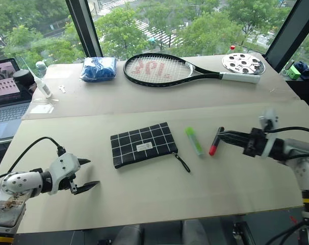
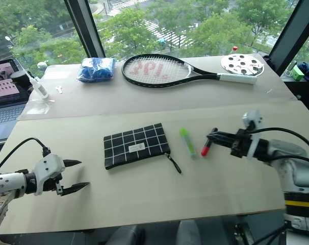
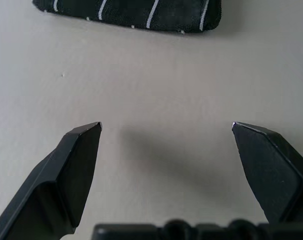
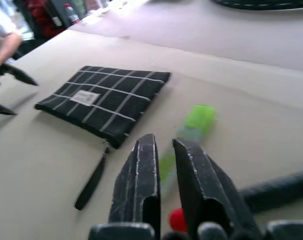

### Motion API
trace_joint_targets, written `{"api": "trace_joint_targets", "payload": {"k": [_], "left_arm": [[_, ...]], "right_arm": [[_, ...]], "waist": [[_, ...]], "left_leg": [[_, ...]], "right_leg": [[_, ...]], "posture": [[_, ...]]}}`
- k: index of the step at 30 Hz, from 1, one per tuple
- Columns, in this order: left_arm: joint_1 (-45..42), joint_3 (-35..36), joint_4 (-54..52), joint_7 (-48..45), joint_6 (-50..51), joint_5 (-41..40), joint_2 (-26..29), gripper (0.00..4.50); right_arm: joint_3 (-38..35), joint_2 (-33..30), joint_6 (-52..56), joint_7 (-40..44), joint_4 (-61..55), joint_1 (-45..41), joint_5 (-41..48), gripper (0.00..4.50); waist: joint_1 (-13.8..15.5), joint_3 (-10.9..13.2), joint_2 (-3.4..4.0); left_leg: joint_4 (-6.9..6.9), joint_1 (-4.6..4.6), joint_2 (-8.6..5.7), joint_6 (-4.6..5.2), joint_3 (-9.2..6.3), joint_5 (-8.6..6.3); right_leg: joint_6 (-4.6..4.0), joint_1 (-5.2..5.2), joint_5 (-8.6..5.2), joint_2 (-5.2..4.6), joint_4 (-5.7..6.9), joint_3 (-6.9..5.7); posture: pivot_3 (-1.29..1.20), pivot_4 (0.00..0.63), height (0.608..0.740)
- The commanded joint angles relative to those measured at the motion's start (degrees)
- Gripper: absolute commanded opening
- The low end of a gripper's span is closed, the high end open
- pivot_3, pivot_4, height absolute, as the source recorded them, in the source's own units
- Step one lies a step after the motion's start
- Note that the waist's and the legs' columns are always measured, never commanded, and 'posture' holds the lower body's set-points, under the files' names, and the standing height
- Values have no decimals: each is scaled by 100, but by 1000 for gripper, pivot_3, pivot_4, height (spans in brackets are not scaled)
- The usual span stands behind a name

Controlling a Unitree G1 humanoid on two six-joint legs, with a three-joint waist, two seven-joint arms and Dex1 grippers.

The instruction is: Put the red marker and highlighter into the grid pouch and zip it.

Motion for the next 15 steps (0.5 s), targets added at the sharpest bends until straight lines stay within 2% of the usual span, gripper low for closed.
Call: {"api": "trace_joint_targets", "payload": {"k": [1, 4, 8, 12, 15], "left_arm": [[-291, -298, 156, 25, -455, 422, 125, 4500], [-663, -647, 358, 2, -804, 790, 191, 4500], [-1234, -1125, 954, -5, -1471, 1253, 184, 4500], [-1792, -1459, 1634, 114, -2298, 1574, 46, 4500], [-2003, -1534, 1919, 138, -2569, 1482, -148, 4500]], "right_arm": [[779, 370, -16, 25, -504, -329, -116, 27], [1572, 794, -458, -116, -368, -625, -740, 27], [2223, 1371, -924, -440, 289, -1300, -1503, 27], [2808, 1577, -1588, -622, 1013, -1727, -2425, 27], [3019, 1573, -1862, -466, 1163, -1818, -2694, 27]], "waist": [[11, 0, 0], [48, 0, 0], [54, -1, 3], [65, -6, 10], [66, -10, 16]], "left_leg": [[1, 0, 0, 0, 3, 0], [3, 2, -1, -5, 4, 3], [4, 6, -2, -17, 5, 10], [3, 12, -2, -29, 3, 18], [3, 13, -2, -31, 4, 19]], "right_leg": [[-3, 0, 3, 0, -4, 0], [-7, 0, 8, 0, -2, -2], [-9, -1, 12, 0, 1, -2], [-13, -1, 16, 3, 2, -3], [-14, -2, 18, 3, 2, -4]], "posture": [[0, 150, 740], [0, 150, 740], [0, 150, 740], [0, 150, 740], [0, 150, 740]]}}
